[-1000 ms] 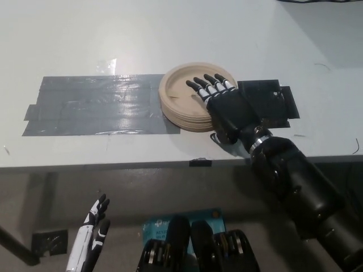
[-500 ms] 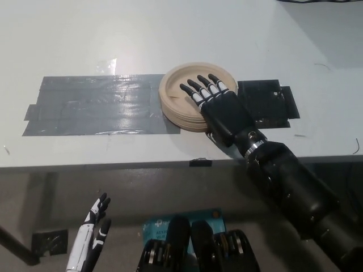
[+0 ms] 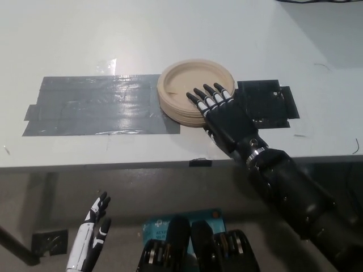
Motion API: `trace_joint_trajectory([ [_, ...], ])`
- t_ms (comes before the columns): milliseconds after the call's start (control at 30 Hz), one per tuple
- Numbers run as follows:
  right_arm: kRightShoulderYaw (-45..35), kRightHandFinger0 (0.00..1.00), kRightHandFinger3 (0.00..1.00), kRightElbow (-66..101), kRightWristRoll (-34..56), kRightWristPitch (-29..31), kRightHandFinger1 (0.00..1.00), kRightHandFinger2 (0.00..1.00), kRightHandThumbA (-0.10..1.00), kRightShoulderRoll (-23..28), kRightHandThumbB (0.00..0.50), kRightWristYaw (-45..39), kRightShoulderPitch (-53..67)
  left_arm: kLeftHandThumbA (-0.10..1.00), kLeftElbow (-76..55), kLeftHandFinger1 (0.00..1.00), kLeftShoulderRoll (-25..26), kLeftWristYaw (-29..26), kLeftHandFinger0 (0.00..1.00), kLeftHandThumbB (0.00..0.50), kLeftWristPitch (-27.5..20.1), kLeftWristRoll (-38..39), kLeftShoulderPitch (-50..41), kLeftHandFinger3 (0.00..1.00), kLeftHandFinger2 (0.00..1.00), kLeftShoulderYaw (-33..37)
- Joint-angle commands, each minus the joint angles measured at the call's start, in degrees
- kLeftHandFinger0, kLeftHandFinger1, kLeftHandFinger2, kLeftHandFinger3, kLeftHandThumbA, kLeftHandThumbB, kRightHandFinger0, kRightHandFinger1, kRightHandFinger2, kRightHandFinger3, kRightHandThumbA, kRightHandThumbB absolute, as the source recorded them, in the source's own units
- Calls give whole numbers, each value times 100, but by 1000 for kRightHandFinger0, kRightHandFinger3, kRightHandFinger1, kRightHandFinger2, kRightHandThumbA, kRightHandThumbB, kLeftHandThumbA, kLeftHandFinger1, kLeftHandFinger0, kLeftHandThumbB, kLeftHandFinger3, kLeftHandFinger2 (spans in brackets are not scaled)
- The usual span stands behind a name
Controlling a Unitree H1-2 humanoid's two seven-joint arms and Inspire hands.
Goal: A stack of plates is kept in the middle of the desk close to the robot and the robot grabs the stack with its right hand, picks it up and hands it to a person.
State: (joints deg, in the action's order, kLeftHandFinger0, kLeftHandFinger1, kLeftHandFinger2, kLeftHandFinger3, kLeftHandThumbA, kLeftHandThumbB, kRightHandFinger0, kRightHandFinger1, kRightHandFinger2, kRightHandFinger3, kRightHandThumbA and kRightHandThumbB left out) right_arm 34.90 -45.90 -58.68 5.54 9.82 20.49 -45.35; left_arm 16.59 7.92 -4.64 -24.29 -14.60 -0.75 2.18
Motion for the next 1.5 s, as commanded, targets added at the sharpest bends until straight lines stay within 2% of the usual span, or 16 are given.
trace_joint_trajectory([
  [0, 27, 1000, 1000, -441, -4, -204, 1000, 1000, 1000, -109, 500, 261, -280, 1000, -69, 1000, 92, -45, 1000, 325, -229, -15, 63, 1000, 1000, -11],
  [500, 69, 1000, 1000, -1160, 80, -255, 1000, 1000, 915, -301, 500, 562, -807, 1000, -93, 1000, 46, -35, 1000, 359, -182, 67, 128, 1000, 1000, -31],
  [667, 78, 1000, 1000, -1300, 166, -227, 1000, 1000, 645, -382, 500, 342, -1070, 1000, -62, 1000, 70, -69, 1000, 337, -248, -7, 147, 1000, 1000, -18],
  [700, 148, 794, 1000, -1497, 72, -319, 679, 866, 119, -447, 459, 477, -1230, 1000, -90, 1000, 63, -54, 1000, 344, -202, -14, 151, 1000, 1000, -9],
  [733, 199, 539, 937, -1646, 17, -355, 569, 727, 35, -485, 408, 565, -1345, 1000, -112, 1000, 53, -44, 1000, 344, -163, -19, 163, 1000, 1000, -2],
  [767, 244, 191, 746, -1746, -18, -346, 250, 469, -73, -502, 337, 621, -1404, 1000, -108, 1000, 45, -48, 1000, 342, -169, -13, 173, 1000, 1000, -3],
  [800, 302, 38, 649, -1866, -44, -333, 115, 348, -95, -523, 317, 694, -1466, 1000, -102, 1000, 38, -53, 1000, 342, -183, -6, 182, 1000, 1000, -5],
  [833, 365, 8, 469, -1991, -72, -250, 23, 162, -99, -530, 310, 777, -1522, 1000, -109, 1000, 37, -44, 1000, 348, -173, 7, 185, 1000, 1000, -5],
  [867, 488, 0, 460, -2275, -117, -54, 1, 86, -100, -525, 394, 878, -1640, 1000, -120, 1000, 31, -42, 1000, 347, -163, 17, 194, 1000, 1000, -7],
  [900, 541, 0, 479, -2386, -125, -1, 0, 65, -100, -523, 410, 904, -1686, 1000, -126, 1000, 28, -43, 1000, 347, -160, 17, 198, 1000, 1000, -7],
  [933, 580, 0, 479, -2458, -116, 20, 0, 65, -100, -525, 410, 922, -1715, 1000, -130, 1000, 26, -45, 1000, 347, -160, 16, 201, 1000, 1000, -7],
  [967, 640, 0, 428, -2604, -74, 125, 0, 87, -100, -507, 325, 982, -1781, 1000, -138, 1000, 39, -4, 1000, 359, -143, 64, 225, 1000, 1000, -6],
  [1233, 764, 0, 249, -2798, 11, 348, 0, 74, -100, -342, 293, 1682, -1875, 1000, -173, 1000, 96, 71, 1000, 371, -54, 34, 345, 1000, 1000, 32],
  [1367, 752, 0, 257, -2802, 65, 365, 0, 256, -100, -316, 296, 1700, -1858, 1000, -142, 1000, 108, 99, 1000, 372, -61, 54, 347, 1000, 1000, 49],
  [1433, 750, 0, 177, -2784, 40, 357, 35, 472, -100, -267, 273, 1995, -1850, 1000, -187, 1000, 123, 83, 1000, 370, 13, -28, 327, 1000, 1000, 54],
  [1467, 750, 0, 172, -2784, 40, 357, 39, 498, -100, -267, 274, 1995, -1850, 1000, -187, 1000, 123, 83, 1000, 369, 13, -28, 327, 1000, 1000, 54],
])
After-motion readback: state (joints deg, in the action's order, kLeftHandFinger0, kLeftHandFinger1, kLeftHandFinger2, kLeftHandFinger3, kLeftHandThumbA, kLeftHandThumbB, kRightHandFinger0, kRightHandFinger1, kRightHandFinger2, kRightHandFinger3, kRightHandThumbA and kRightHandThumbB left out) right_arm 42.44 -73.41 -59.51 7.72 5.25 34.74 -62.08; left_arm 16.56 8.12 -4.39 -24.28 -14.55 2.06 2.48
